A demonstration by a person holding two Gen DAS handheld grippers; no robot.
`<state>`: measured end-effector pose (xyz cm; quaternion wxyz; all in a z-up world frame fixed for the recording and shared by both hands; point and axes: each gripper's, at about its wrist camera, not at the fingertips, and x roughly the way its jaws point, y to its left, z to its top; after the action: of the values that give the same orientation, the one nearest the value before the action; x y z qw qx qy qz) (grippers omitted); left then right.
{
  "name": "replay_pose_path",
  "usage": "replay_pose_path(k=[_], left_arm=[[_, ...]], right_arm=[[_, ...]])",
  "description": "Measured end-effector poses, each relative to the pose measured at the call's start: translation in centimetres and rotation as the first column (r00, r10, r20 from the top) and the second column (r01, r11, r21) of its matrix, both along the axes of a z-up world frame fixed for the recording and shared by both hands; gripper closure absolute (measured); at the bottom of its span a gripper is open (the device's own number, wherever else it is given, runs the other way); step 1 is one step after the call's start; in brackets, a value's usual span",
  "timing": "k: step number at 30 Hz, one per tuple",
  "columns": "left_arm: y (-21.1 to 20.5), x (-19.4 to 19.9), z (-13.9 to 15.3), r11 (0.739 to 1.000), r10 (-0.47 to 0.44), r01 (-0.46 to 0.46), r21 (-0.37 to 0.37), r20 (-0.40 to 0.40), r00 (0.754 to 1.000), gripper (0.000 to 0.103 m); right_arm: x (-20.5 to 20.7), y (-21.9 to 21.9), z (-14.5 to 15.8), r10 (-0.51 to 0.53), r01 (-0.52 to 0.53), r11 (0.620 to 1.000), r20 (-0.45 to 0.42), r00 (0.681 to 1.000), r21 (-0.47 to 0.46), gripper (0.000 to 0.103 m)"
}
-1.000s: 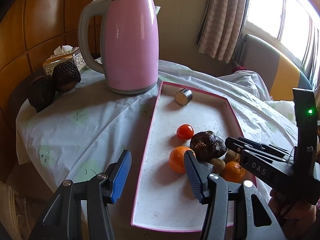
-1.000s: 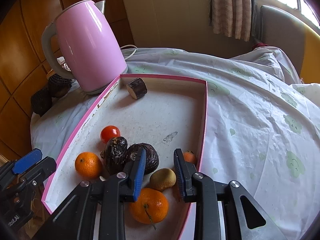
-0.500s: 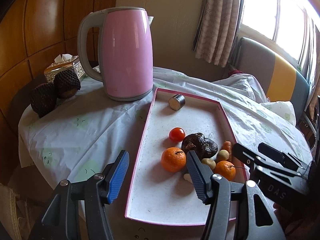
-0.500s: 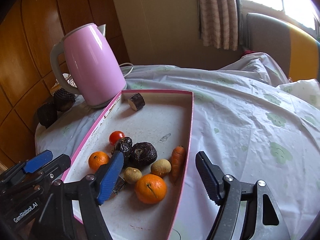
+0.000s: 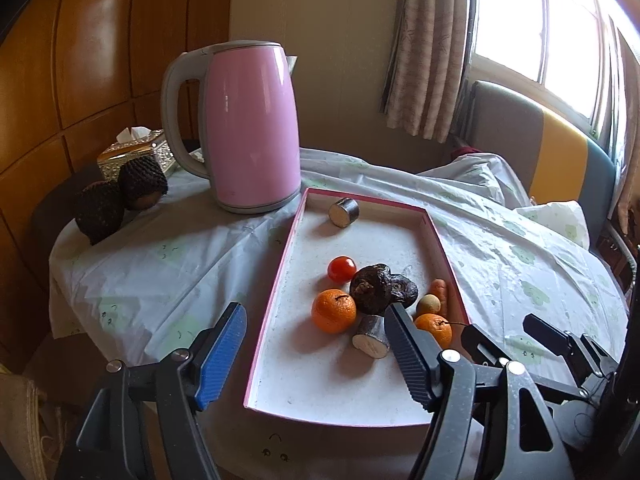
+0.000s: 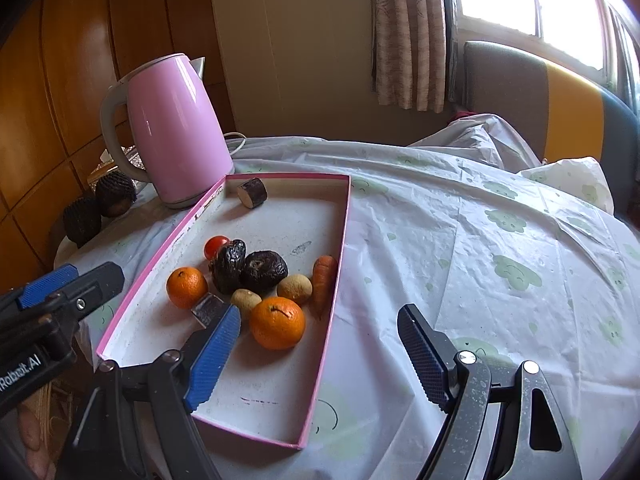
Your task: Organize fruits
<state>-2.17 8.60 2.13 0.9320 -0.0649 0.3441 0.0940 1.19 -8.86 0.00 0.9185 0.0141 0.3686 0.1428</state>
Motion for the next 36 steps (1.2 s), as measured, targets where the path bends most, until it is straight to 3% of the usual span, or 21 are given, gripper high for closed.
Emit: replay_pose_path(k=[13,36], left_arm=[[0.7,-0.6,0.3,0.997,0.072,-0.073,0.019,0.028,0.997,0.03],[1.0,-0.7,0.4,0.996,0.088,-0.089,0.032,0.039,0.995,0.031]], right_arm=[[-1.1,0.1,0.6,0.002,-0.003,1.0,0.036,0.999,0.001,0.016],[-1.3,0.8,0.5,0.015,-0.015,1.0,0.038,0.999,-0.008,0.015]])
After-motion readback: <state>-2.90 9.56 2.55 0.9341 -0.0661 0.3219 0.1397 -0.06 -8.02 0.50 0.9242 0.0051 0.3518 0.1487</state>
